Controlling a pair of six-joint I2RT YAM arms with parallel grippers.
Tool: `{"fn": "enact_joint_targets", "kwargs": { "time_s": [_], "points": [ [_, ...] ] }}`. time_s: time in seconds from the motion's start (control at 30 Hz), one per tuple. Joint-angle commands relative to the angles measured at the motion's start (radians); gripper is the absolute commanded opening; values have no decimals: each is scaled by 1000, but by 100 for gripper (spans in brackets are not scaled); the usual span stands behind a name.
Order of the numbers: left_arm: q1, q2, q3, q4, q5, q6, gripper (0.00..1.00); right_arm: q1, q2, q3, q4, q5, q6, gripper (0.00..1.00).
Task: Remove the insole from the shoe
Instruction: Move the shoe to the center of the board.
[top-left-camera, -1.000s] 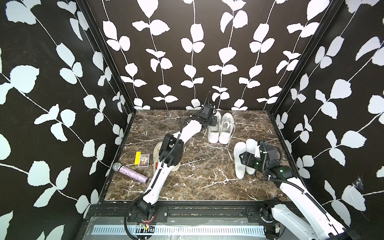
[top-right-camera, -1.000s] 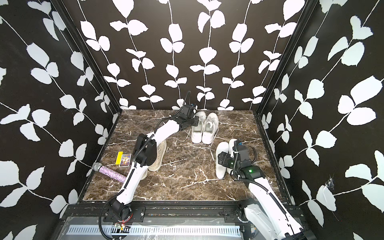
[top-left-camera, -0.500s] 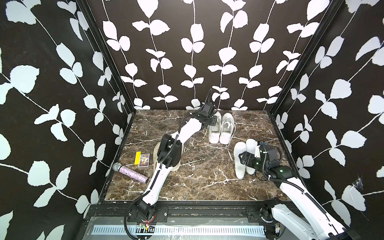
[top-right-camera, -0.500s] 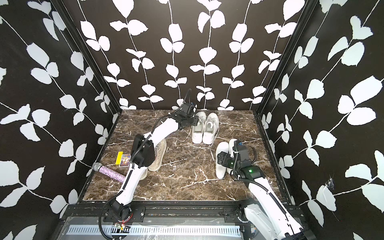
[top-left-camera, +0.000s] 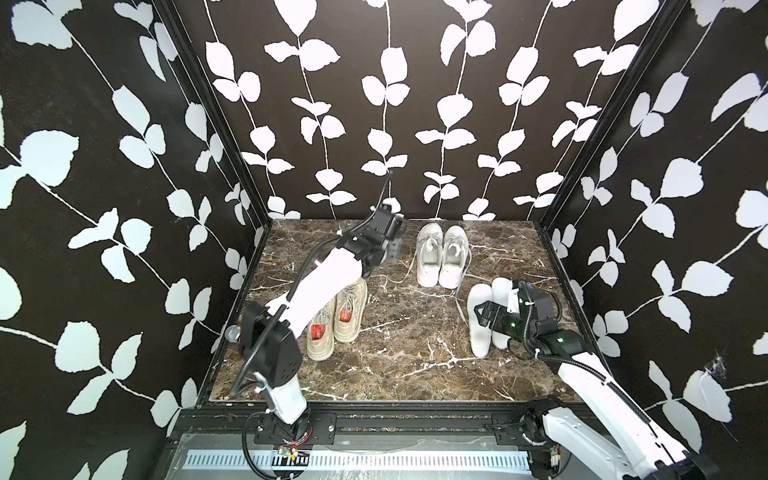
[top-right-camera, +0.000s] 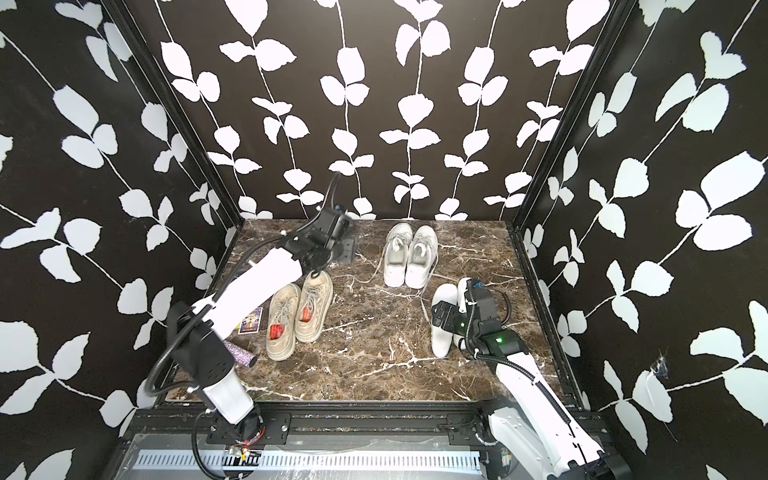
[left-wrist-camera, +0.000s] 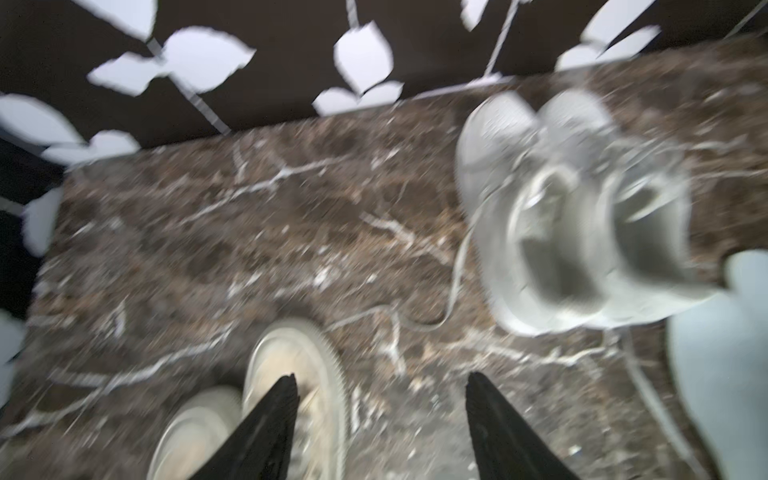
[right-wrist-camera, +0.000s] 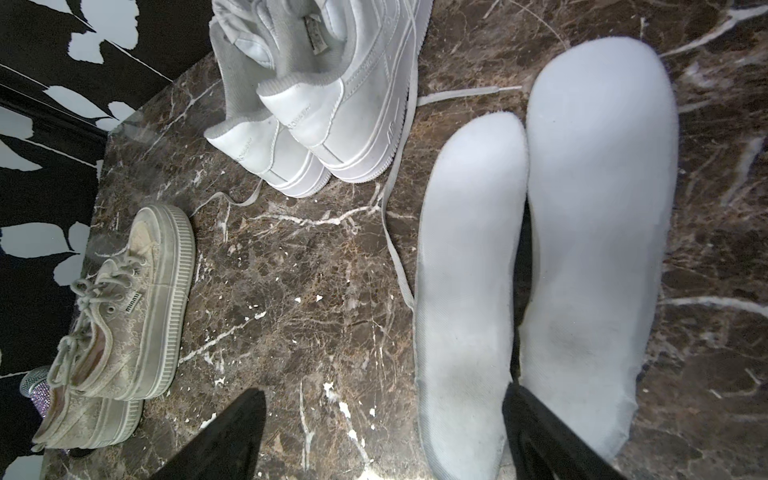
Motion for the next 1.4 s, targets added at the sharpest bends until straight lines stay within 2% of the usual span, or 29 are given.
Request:
{"fn": "enact_joint_targets", "kwargs": {
  "time_s": [0.0,0.13,0.3,0.37,0.5,0.63,0.8,1.03,1.17,1.37],
  "points": [
    [-10,-113,-139,-160,-149,-86,66,18,8,-16,48,-10,-1,88],
    [-10,-210,-292,-214,-137,-135,68,34,45,-9,62,-8,-7,88],
    [-3,-211,-409,-268,-130,-171,64,73,78,1,101,5,22,87],
    [8,-197,-437,-268,-137,-167,63,91,87,7,106,14,29,87],
    [35,-161,-468,-211,-68,-124,58,116,98,15,95,30,25,88],
    [53,-128,-478,-185,-47,-110,55,122,86,21,69,41,20,88],
    [86,-93,-483,-161,-48,-99,42,125,72,15,64,48,28,87],
    [137,-54,-487,-128,-23,-74,31,129,71,15,60,49,31,87],
    [147,-39,-485,-82,34,-33,25,128,70,21,51,49,30,87],
    [148,-21,-468,-61,71,-10,3,129,70,26,49,49,26,87]
  ]
}}
